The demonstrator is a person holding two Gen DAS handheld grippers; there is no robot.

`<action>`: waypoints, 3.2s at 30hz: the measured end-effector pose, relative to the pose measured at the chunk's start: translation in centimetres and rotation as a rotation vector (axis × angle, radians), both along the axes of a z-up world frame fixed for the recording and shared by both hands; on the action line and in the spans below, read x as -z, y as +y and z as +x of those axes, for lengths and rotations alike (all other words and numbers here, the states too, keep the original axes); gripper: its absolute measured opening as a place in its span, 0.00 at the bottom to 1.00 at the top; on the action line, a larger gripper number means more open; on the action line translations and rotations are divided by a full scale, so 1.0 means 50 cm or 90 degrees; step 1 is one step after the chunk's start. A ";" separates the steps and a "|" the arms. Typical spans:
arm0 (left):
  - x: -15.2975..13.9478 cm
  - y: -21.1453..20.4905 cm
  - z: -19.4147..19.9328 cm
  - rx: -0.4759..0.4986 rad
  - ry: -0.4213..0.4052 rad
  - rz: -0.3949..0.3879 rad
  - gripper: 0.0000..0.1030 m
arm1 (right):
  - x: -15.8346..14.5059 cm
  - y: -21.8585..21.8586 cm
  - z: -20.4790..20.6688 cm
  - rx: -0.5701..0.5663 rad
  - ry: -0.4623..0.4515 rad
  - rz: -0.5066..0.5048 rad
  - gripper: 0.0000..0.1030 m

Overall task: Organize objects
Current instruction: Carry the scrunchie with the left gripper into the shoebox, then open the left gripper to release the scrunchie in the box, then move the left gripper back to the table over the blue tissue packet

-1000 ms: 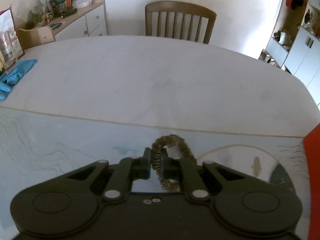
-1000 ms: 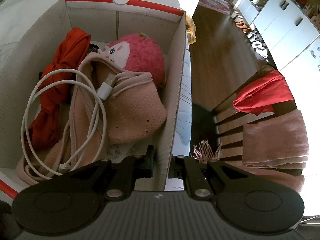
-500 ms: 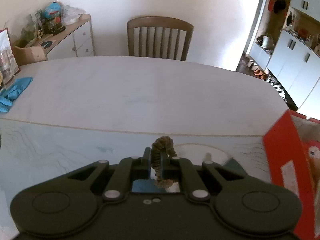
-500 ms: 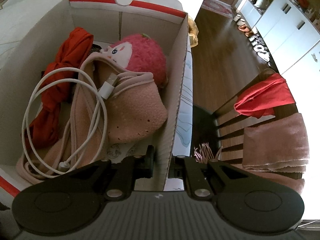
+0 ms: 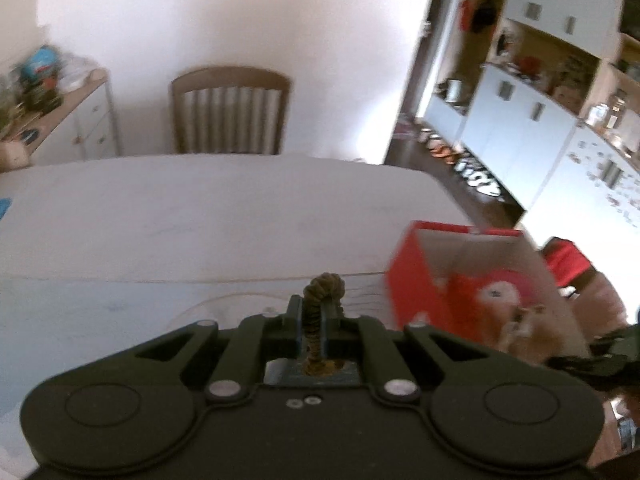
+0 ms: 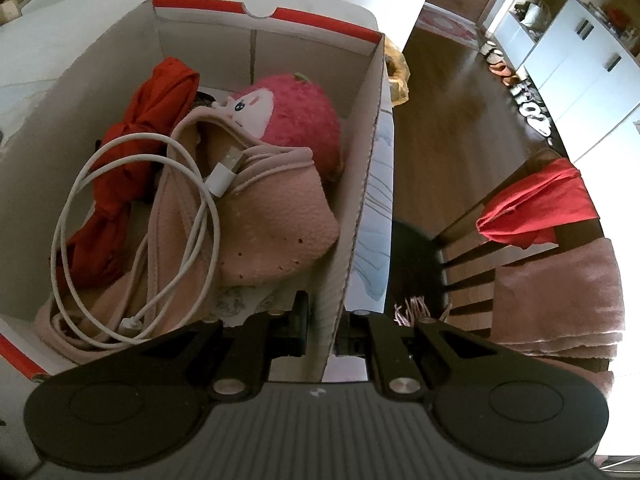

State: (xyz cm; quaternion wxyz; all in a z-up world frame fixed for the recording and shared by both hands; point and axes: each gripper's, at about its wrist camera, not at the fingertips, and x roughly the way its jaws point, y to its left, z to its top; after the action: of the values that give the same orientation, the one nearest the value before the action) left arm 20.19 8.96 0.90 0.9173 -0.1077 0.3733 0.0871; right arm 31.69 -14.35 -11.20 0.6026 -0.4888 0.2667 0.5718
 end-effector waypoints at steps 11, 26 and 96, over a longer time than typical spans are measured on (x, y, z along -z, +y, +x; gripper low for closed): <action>-0.032 -0.194 0.051 0.151 -0.026 -0.042 0.05 | 0.000 -0.006 0.012 -0.021 0.019 0.008 0.09; 0.096 -0.377 0.118 0.312 0.081 -0.088 0.05 | -0.003 -0.007 0.021 -0.043 0.033 0.010 0.09; 0.091 -0.220 0.017 0.110 0.040 -0.069 0.86 | -0.011 -0.020 0.009 -0.052 0.017 0.018 0.07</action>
State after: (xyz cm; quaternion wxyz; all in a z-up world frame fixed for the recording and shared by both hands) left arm 21.02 -2.02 -3.63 0.9022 -0.1216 0.4137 -0.0096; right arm 32.15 -15.35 -10.65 0.5819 -0.4832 0.2464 0.6059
